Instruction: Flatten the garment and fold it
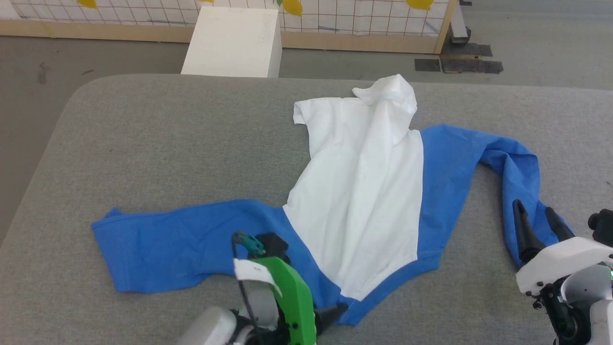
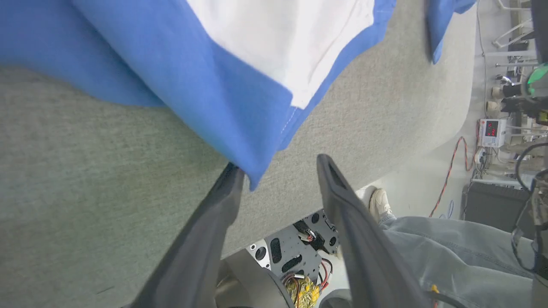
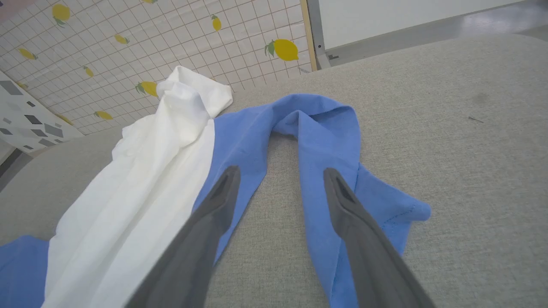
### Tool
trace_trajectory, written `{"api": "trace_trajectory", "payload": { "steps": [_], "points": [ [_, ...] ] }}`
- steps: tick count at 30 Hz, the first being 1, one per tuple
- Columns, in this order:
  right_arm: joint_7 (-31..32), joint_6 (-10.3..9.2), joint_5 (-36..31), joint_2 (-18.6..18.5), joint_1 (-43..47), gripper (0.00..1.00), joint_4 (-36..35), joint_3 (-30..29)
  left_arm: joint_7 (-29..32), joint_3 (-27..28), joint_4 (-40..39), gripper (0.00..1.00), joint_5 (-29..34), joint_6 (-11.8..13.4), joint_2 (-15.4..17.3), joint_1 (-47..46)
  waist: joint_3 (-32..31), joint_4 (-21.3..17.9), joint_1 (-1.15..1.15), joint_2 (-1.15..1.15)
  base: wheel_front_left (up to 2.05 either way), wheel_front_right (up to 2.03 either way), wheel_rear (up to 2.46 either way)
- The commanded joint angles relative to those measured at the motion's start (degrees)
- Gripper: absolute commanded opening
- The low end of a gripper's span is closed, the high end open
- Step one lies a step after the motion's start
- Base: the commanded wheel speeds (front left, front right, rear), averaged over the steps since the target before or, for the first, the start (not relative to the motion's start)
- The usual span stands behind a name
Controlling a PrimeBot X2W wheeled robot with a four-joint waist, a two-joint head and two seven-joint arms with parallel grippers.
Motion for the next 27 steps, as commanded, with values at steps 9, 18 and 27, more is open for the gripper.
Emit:
{"api": "trace_trajectory", "payload": {
  "steps": [9,18,27],
  "points": [
    [6.1,-0.09,-4.1,-0.2,-1.9,1.0,1.4,3.3,-19.9,14.4,-6.5,1.0,4.1,1.9,3.1,1.6,-0.2,1.2,0.0,0.0,0.0,0.0,0.0],
    [21.4,-0.09,-8.4,-4.5,-11.5,1.0,8.1,8.5,-50.0,15.9,1.0,1.0,16.8,-7.1,3.7,1.0,2.9,2.6,0.0,0.0,0.0,0.0,0.0],
    [31.6,-0.09,-9.8,-8.6,-18.2,1.0,17.0,17.1,-58.5,15.5,8.0,1.0,20.4,-8.3,-0.1,-0.8,6.1,5.5,0.0,0.0,0.0,0.0,0.0]
  ]
}}
